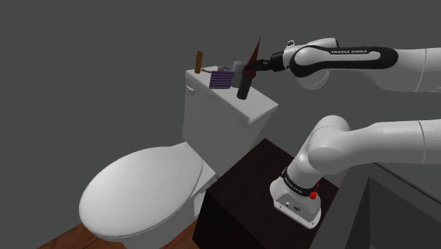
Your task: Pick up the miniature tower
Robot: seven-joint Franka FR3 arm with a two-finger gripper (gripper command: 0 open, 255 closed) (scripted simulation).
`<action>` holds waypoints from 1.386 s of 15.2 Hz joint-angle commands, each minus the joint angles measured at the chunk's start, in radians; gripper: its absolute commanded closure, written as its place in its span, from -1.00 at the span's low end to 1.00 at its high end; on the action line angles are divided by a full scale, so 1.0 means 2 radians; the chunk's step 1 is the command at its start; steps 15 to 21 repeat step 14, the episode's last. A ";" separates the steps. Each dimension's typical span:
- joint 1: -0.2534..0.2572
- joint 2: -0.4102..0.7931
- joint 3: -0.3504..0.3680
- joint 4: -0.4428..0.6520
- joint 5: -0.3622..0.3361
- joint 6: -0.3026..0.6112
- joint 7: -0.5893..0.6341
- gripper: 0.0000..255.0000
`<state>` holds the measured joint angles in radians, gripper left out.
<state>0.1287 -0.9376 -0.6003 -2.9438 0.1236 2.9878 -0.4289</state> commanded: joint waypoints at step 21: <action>-0.032 -0.021 0.060 0.064 -0.002 -0.095 0.046 1.00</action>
